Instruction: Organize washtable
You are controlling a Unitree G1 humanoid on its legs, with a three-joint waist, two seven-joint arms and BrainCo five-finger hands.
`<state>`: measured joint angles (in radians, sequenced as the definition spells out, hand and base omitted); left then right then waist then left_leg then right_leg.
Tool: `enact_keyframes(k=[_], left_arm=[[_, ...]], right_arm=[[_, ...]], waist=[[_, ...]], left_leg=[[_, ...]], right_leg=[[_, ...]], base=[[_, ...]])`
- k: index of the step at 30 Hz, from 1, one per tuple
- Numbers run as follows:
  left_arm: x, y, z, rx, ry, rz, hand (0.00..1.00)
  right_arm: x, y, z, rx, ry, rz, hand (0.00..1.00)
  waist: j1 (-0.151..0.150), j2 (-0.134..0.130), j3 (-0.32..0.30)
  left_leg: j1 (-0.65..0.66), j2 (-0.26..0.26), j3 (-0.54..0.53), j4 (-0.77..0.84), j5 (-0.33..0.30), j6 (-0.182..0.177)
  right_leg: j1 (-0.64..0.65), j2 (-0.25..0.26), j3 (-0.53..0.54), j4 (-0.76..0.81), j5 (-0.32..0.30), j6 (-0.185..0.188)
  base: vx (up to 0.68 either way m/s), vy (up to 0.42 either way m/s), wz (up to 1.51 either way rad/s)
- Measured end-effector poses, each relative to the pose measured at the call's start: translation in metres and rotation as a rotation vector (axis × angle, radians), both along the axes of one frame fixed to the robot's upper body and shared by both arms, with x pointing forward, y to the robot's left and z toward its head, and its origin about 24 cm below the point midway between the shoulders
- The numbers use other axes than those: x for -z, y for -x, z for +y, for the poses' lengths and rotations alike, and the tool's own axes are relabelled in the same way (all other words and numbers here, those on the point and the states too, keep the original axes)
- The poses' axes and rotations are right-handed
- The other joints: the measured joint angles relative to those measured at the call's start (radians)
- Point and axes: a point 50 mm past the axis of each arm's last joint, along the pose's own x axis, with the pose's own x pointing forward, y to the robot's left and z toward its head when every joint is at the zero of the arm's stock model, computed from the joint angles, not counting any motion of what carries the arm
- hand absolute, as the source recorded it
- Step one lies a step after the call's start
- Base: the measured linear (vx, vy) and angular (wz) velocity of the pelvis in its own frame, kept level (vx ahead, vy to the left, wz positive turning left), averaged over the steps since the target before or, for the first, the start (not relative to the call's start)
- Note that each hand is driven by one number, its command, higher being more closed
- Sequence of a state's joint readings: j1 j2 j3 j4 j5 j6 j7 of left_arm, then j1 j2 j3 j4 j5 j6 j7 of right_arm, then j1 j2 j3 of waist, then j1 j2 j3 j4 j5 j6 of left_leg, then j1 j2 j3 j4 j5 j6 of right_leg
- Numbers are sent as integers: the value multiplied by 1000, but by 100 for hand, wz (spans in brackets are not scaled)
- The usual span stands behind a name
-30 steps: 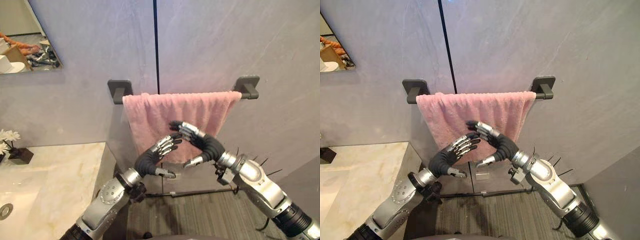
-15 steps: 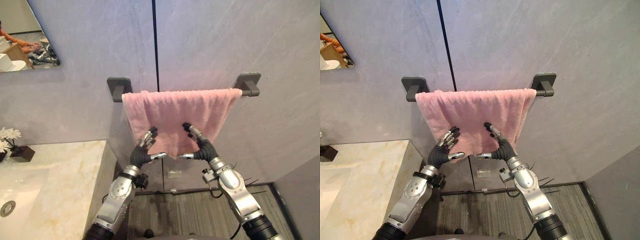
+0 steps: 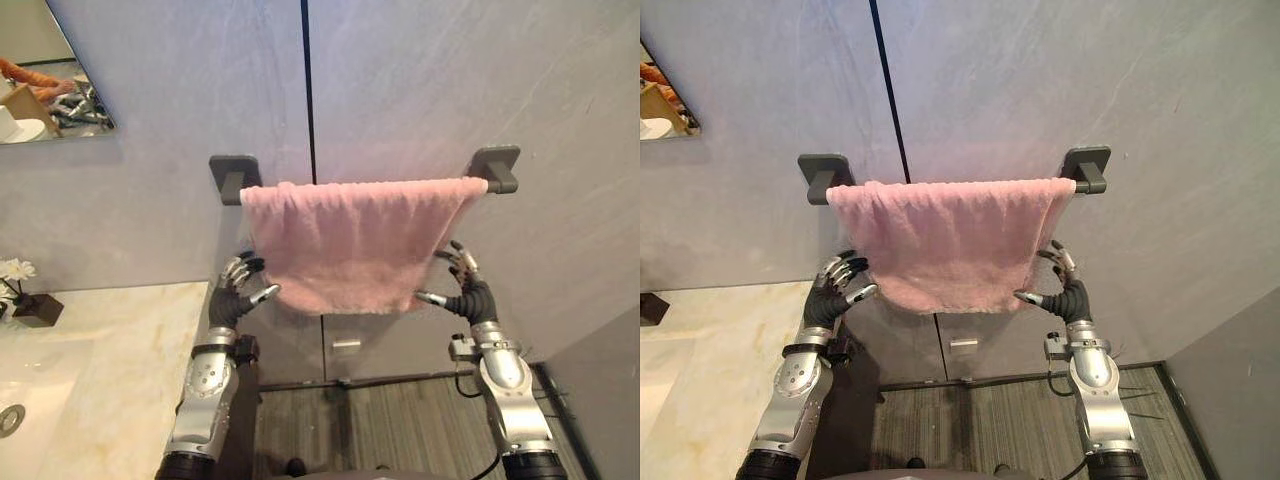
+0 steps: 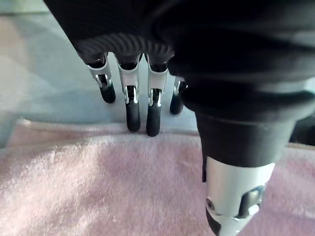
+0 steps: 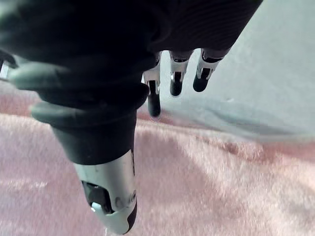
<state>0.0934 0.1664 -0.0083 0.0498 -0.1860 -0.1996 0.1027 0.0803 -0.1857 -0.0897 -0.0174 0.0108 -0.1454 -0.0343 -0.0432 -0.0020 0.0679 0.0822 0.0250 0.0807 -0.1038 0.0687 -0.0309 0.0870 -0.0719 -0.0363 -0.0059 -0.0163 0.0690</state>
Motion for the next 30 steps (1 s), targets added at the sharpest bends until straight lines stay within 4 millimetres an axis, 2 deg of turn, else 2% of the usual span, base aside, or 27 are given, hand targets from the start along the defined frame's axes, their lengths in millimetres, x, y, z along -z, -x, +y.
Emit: enact_keyframes(k=[5, 9, 15, 16, 18, 19, 20, 24, 30], left_arm=[[11, 15, 11, -64, 8, 47, 0], [19, 27, 16, -113, 32, 82, 0], [31, 42, 17, -128, 39, 137, 0], [36, 45, 16, -131, 43, 161, 0], [57, 52, 15, -115, 39, 262, 0], [63, 55, 14, -111, 34, 290, 0], [77, 64, 14, -105, 18, 370, 0], [112, 89, 14, -83, -4, 567, 0], [149, 124, 18, -55, -66, 807, 0]], right_arm=[[1, 16, -16, 108, -22, -7, 0], [11, 30, -25, 179, -42, 33, 0], [24, 43, -31, 219, -48, 92, 0], [32, 45, -31, 222, -46, 126, 0], [60, 50, -29, 217, -53, 252, 0], [65, 51, -27, 211, -53, 278, 0], [79, 53, -21, 184, -42, 344, 0], [112, 64, -11, 129, -27, 514, 0], [149, 85, -12, 126, -22, 724, 0]], waist=[[-1, -9, -3], [0, -19, -7], [1, -21, -6], [1, -21, -6], [3, -24, -7], [3, -24, -7], [3, -24, -7], [5, -21, -4], [6, -18, 4]], left_leg=[[0, -1, 1, 0, 0, 0], [0, -1, 1, 0, -1, 0], [0, -1, 1, 0, -1, 0], [0, 0, -1, 0, -1, 0], [3, 1, -12, 0, -1, 0], [2, 2, -13, 0, -1, 0], [2, 3, -14, 0, -1, 0], [3, 4, -16, 0, -2, -1], [17, 3, -22, 0, -6, -5]], right_leg=[[0, -1, 0, -5, 0, 0], [1, -2, 0, -9, 0, 0], [3, -2, 0, -9, 0, 0], [6, -2, -3, -10, 0, 0], [18, -3, -15, -17, 0, 1], [18, -3, -16, -17, 0, 1], [19, -2, -16, -18, 0, 1], [21, -3, -18, -18, 0, 1], [35, -3, -21, -14, -18, 6]], base=[[-6, -2, 0], [0, 0, 0], [0, 0, 0], [0, 0, 8], [0, 0, 14], [0, 0, 7], [0, 0, 0], [0, 0, 0], [-7, -7, 3]])
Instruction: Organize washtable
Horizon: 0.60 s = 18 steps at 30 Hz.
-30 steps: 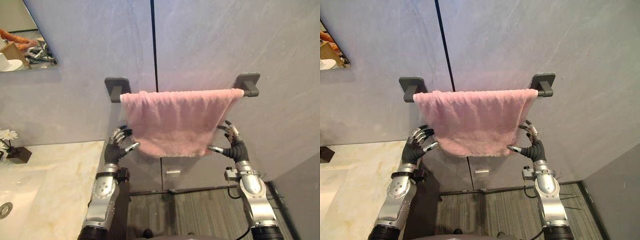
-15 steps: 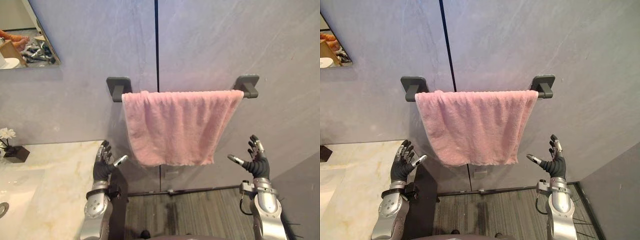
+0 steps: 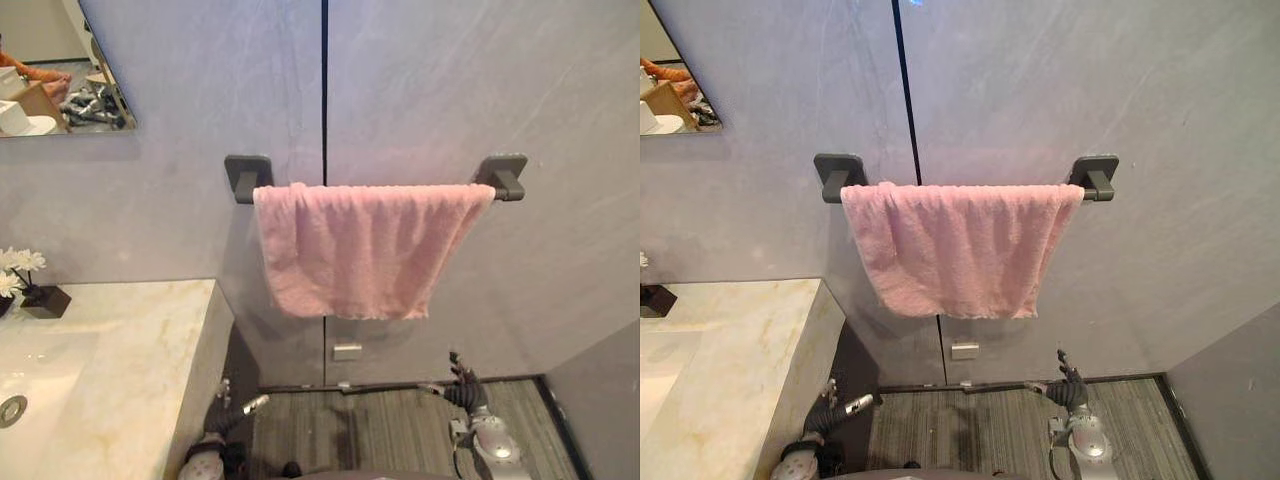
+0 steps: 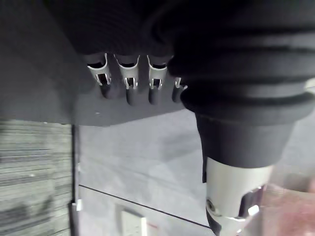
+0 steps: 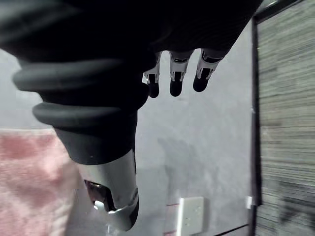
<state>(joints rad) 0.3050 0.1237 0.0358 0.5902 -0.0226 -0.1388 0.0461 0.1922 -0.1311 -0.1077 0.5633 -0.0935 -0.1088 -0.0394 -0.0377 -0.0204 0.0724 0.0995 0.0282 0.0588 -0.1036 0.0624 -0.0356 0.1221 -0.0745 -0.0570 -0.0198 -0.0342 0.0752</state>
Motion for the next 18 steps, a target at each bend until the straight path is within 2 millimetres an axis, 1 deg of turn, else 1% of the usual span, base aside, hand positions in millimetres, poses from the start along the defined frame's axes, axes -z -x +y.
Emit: enact_keyframes(k=[3, 6, 10, 13, 14, 15, 16, 17, 18], left_arm=[[9, 11, 1, 11, -18, 67, 0], [12, 17, 2, 4, -17, 97, 0], [14, 20, 3, -7, -16, 109, 0], [16, 21, 1, -18, -12, 117, 0], [16, 21, 0, -29, -9, 113, 0], [15, 20, -1, -39, -7, 108, 0], [13, 12, -1, -45, -11, 85, 0], [9, 3, 0, -48, -15, 52, 0], [5, -6, 0, -51, -17, 22, 0]], right_arm=[[10, 10, -4, 9, 2, 65, 0], [14, 15, -5, 9, 4, 94, 0], [16, 17, -5, 7, 3, 110, 0], [18, 17, -4, 6, 0, 122, 0], [18, 15, -3, 2, 0, 116, 0], [17, 13, -2, -2, 1, 110, 0], [15, 6, 3, -20, -3, 92, 0], [15, 3, 8, -30, -11, 86, 0], [14, 1, 11, -30, -20, 80, 0]], waist=[[0, 2, 6], [2, 6, 13], [19, 10, 16], [27, 12, 30], [31, 4, 41], [36, 6, 45], [52, 13, 51], [51, 3, 62], [54, 0, 78]], left_leg=[[3, 2, 1, 0, -1, -1], [12, 5, 8, 0, -4, -3], [18, 7, 28, 0, -7, -5], [15, 7, 34, 1, -8, -6], [3, 10, 46, 7, -8, -6], [-6, 14, 57, 7, -8, -6], [-61, 20, 71, 45, -17, -2], [-117, 23, 71, 111, -34, 5], [-154, 29, 65, 166, -54, 8]], right_leg=[[1, 1, 1, 2, -1, 0], [2, 2, 6, 16, -7, -2], [-4, 4, 33, 21, -10, -4], [-13, 5, 41, 26, -9, -6], [-36, 6, 53, 39, -9, -6], [-53, 7, 59, 51, -9, -6], [-114, 8, 64, 105, -14, -6], [-157, 4, 64, 149, -25, 0], [-181, 5, 64, 179, -26, 1]], base=[[0, 0, 0], [-2, -14, -7], [0, 0, -13], [-2, -2, -9], [-13, -2, -19], [-34, -14, -33], [-35, -20, -20], [-58, -29, -7], [-53, -20, 15]])
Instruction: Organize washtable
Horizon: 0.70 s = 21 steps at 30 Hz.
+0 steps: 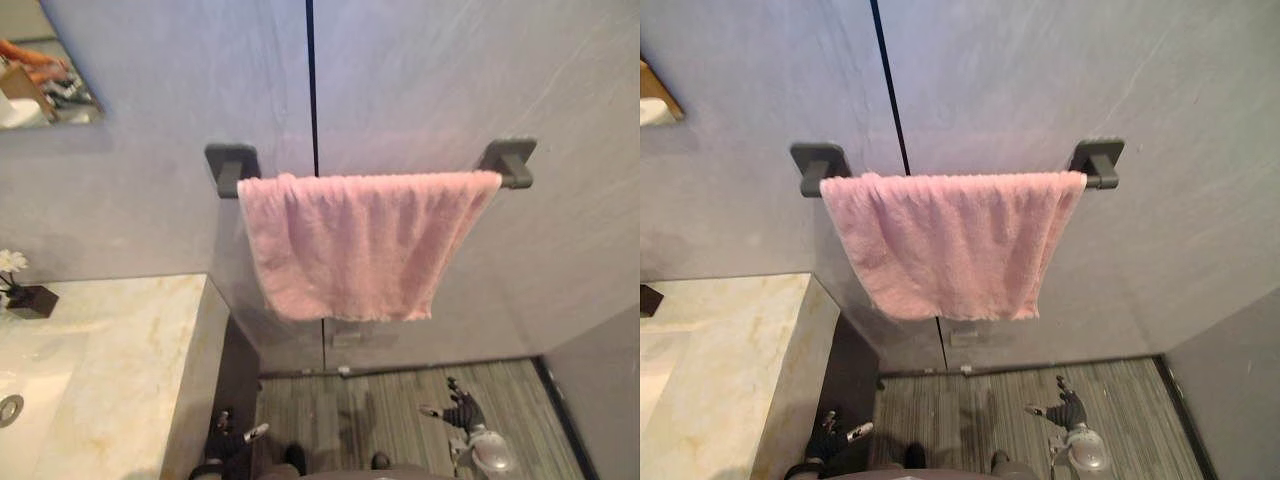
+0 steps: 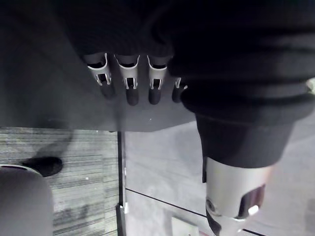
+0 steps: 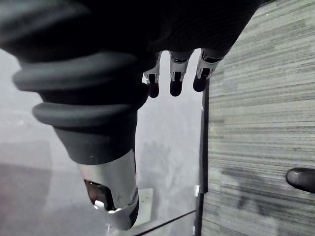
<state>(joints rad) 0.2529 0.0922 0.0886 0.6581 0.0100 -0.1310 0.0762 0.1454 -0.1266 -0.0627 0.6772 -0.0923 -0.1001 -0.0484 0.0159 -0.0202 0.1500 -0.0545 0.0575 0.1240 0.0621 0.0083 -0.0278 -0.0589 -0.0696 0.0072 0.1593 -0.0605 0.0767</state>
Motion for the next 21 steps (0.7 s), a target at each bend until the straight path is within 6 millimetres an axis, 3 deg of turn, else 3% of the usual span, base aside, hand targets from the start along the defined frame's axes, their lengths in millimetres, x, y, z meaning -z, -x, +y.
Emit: enact_keyframes(k=[1, 2, 3, 5, 6, 7, 8, 10, 11, 12, 15, 18, 20, 21], left_arm=[[-4, -6, 0, -7, -3, -29, 0], [-9, -12, 0, -20, -7, -62, 0], [-11, -13, -1, -21, -9, -75, 0], [-14, -14, 2, -40, -21, -95, 0], [-15, -15, 2, -60, -21, -105, 0], [-15, -16, 0, -68, -13, -108, 0], [-14, -15, -5, -97, 5, -111, 0], [-14, -17, -16, -117, 39, -121, 0], [-14, -19, -21, -124, 48, -126, 0], [-13, -20, -32, -94, 72, -124, 0], [-13, -17, -31, -91, 65, -116, 0], [-19, -17, -27, -95, 55, -144, 0], [-18, -15, -26, -96, 52, -140, 0], [-18, -18, -26, -92, 52, -143, 0]], right_arm=[[0, -2, 3, 1, -10, -5, 0], [-3, -4, 9, 1, -26, -23, 0], [-4, -2, 12, 5, -36, -33, 0], [-5, 2, 19, -13, -46, -37, 0], [-8, -1, 19, -19, -45, -53, 0], [-9, -4, 19, -20, -42, -64, 0], [-12, -10, 16, -11, -28, -83, 0], [-17, -18, 11, -6, -8, -112, 0], [-19, -21, 7, -2, 4, -121, 0], [-16, -18, 0, 12, 26, -101, 0], [-7, -3, -1, 68, 17, -48, 0], [-7, 0, -6, 82, 20, -40, 0], [-4, 3, -8, 89, 20, -21, 0], [-1, 7, -11, 104, 21, -3, 0]], waist=[[2, 3, 12], [6, 6, 21], [5, 7, 22], [9, -18, 6], [30, -31, 2], [38, -33, 2], [59, -34, 1], [74, 2, 1], [70, 28, 8], [48, 63, 28], [50, 25, 38], [47, 29, 31], [45, 34, 28], [21, 46, 21]], left_leg=[[-31, 13, -6, 49, -17, 7], [-62, 22, -18, 92, -30, 13], [-76, 17, -43, 125, -37, 14], [-119, -2, -84, 177, -37, 12], [-160, -8, -89, 218, -36, 11], [-182, -8, -93, 240, -34, 8], [-216, 0, -101, 257, -13, -19], [-267, 24, -144, 203, 69, -45], [-277, 38, -164, 167, 105, -56], [-266, 73, -173, 69, 139, -44], [-261, 67, -109, 219, 121, -40], [-209, 112, -7, 431, -58, -53], [-116, 143, 53, 440, -115, -54], [-51, 173, 90, 427, -141, -55]], right_leg=[[-13, 7, 0, 23, -3, 4], [-61, 2, 8, 231, -96, 13], [-78, -9, 28, 417, -150, 47], [-63, -25, 99, 595, -187, 99], [-31, -31, 145, 593, -201, 109], [-7, -30, 162, 547, -241, 105], [47, -12, 155, 429, -315, 35], [53, 17, 94, 306, -373, -33], [50, 40, 71, 290, -372, -50], [36, 70, -18, 267, -328, -94], [28, 38, -86, 249, -293, -122], [1, 33, -138, 151, -188, -130], [4, 33, -171, 105, -144, -131], [3, 32, -223, 87, -125, -129]], base=[[-84, -20, 25], [-73, -35, 47], [-55, -53, 58], [-35, -151, 68], [-102, -216, 51], [-214, -258, 35], [-365, -331, 32], [-391, -318, 46], [-453, -246, 106], [-444, -227, 118], [-337, -198, 91], [-253, -61, 52], [-136, 40, 56], [-124, 62, 95]])
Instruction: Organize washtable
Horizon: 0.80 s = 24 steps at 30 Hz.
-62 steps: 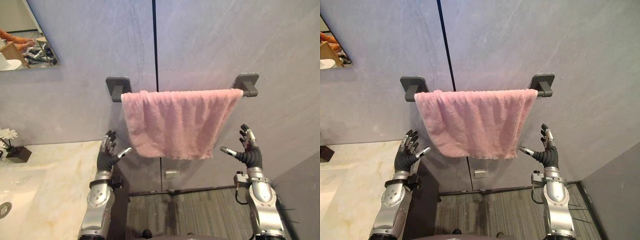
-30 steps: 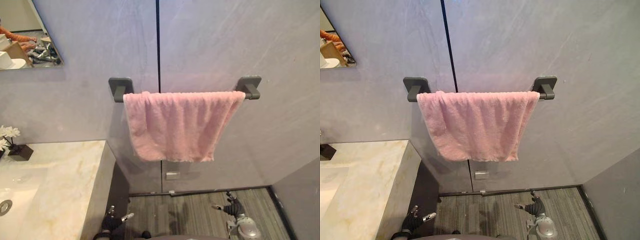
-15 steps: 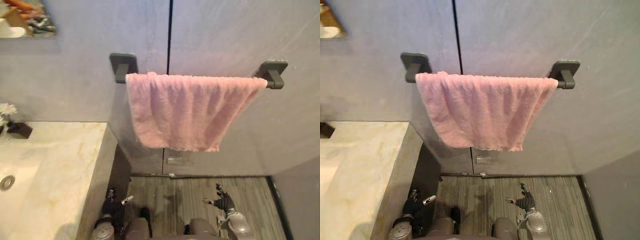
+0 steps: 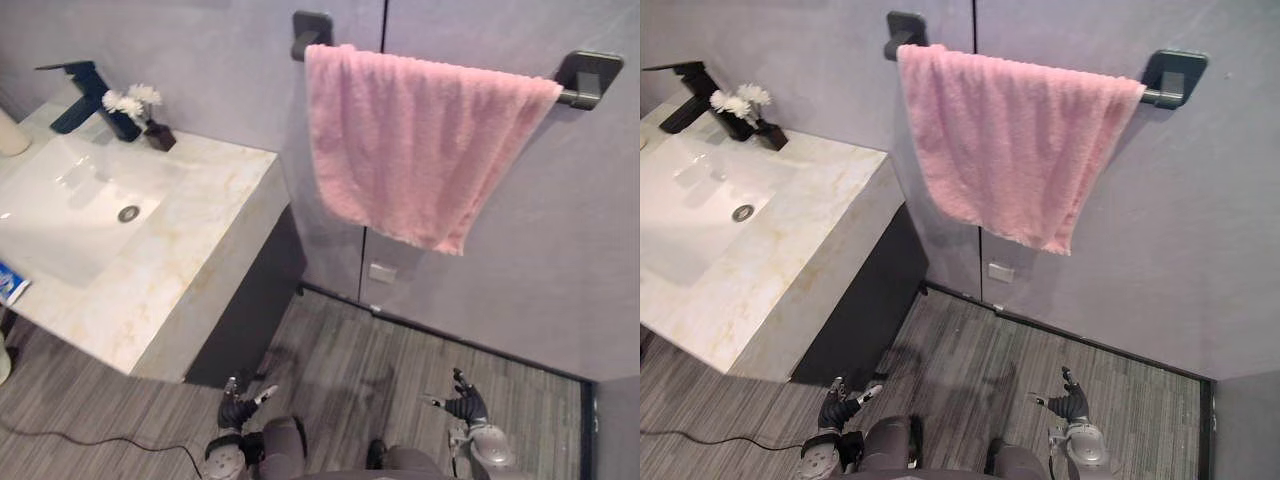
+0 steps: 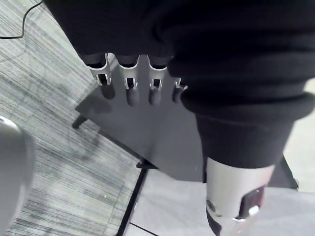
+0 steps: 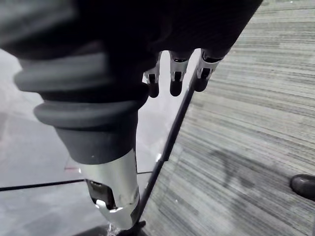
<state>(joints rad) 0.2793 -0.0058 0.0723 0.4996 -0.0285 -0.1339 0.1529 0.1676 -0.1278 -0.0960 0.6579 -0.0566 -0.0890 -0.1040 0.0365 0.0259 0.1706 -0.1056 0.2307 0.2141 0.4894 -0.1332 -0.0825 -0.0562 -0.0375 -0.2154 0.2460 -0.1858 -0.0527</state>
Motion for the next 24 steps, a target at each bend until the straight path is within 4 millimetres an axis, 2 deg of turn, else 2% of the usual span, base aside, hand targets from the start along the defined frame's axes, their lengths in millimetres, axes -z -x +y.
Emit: enact_keyframes(k=[2, 3, 6, 8, 11, 13, 14, 15, 16, 18, 19, 20, 21, 22, 23, 24], left_arm=[[2, -8, 0, 17, -1, 3, 0], [2, -12, 0, 26, -5, 1, 0], [1, -13, 7, 74, -47, 11, 0], [5, -8, 16, 81, -75, 43, 0], [7, 1, 24, 85, -107, 75, 0], [8, 5, 28, 73, -113, 85, 0], [7, 5, 31, 72, -122, 85, 0], [8, 5, 31, 69, -119, 87, 0], [9, 9, 31, 53, -112, 96, 0], [11, 13, 30, 6, -92, 101, 0], [11, 14, 30, -18, -78, 99, 0], [11, 14, 32, -40, -71, 96, 0], [11, 14, 34, -62, -70, 93, 0], [11, 16, 35, -75, -69, 97, 0], [15, 21, 35, -111, -54, 115, 0], [16, 23, 36, -125, -50, 123, 0]], right_arm=[[0, 1, -5, 36, -5, 0, 0], [2, 3, -7, 50, -6, 11, 0], [6, 4, -8, 67, -11, 34, 0], [10, 5, -2, 74, -33, 47, 0], [14, 8, 4, 79, -54, 63, 0], [14, 8, 7, 78, -64, 62, 0], [15, 8, 7, 79, -64, 64, 0], [15, 10, 5, 82, -60, 71, 0], [16, 14, 5, 85, -59, 80, 0], [18, 19, 5, 98, -64, 91, 0], [19, 20, 8, 101, -75, 93, 0], [19, 20, 11, 104, -83, 94, 0], [20, 22, 14, 108, -92, 97, 0], [20, 23, 14, 110, -94, 98, 0], [19, 25, 12, 115, -88, 94, 0], [18, 23, 11, 113, -85, 86, 0]], waist=[[-55, 26, -15], [-75, 24, -17], [-76, 24, -23], [-75, 13, -26], [-73, 20, -25], [-74, 23, -26], [-79, 16, -26], [-76, 16, -26], [-76, 14, -25], [-76, 4, -24], [-73, 4, -25], [-75, -7, -22], [-77, -25, -19], [-78, -31, -21], [-75, -36, -21], [-73, -35, -22]], left_leg=[[68, 43, 65, -109, 2, 2], [81, 27, 80, -189, 19, -18], [107, -13, 82, -379, 48, -50], [110, -48, 53, -434, 97, -30], [115, -85, -2, -466, 131, -10], [112, -94, -56, -497, 157, -4], [101, -113, -95, -526, 169, 4], [101, -117, -112, -545, 173, 5], [102, -124, -136, -578, 173, 5], [74, -125, -157, -591, 173, 6], [48, -126, -148, -591, 173, 42], [32, -128, -119, -588, 175, 92], [13, -126, -34, -584, 176, 118], [15, -124, 21, -584, 178, 114], [16, -120, 153, -583, 179, 113], [19, -116, 190, -583, 184, 107]], right_leg=[[-9, -20, -109, 6, 7, 9], [-13, -32, -152, 3, 17, 24], [9, -41, -237, -82, 75, 55], [30, -58, -271, -124, 113, 66], [71, -75, -307, -142, 132, 82], [65, -61, -203, -125, 120, 78], [58, -36, -86, -126, 75, 88], [51, -27, -56, -118, 63, 79], [49, -21, -58, -104, 50, 90], [54, -36, -137, -103, 34, 105], [61, -54, -201, -104, 29, 112], [74, -73, -266, -106, 29, 113], [103, -109, -380, -106, 35, 122], [114, -123, -423, -102, 39, 125], [141, -148, -480, -81, 41, 126], [146, -153, -481, -71, 39, 128]], base=[[-181, 140, 160], [-166, 183, 147], [-153, 213, 97], [-171, 172, 71], [-176, 103, 60], [-222, 51, 75], [-165, 2, 91], [-187, -27, 113], [-136, -46, 112], [-96, -27, 129], [-54, 40, 145], [-32, 58, 222], [-3, 73, 205], [82, 142, 229], [121, 165, 145], [167, 190, 137]])
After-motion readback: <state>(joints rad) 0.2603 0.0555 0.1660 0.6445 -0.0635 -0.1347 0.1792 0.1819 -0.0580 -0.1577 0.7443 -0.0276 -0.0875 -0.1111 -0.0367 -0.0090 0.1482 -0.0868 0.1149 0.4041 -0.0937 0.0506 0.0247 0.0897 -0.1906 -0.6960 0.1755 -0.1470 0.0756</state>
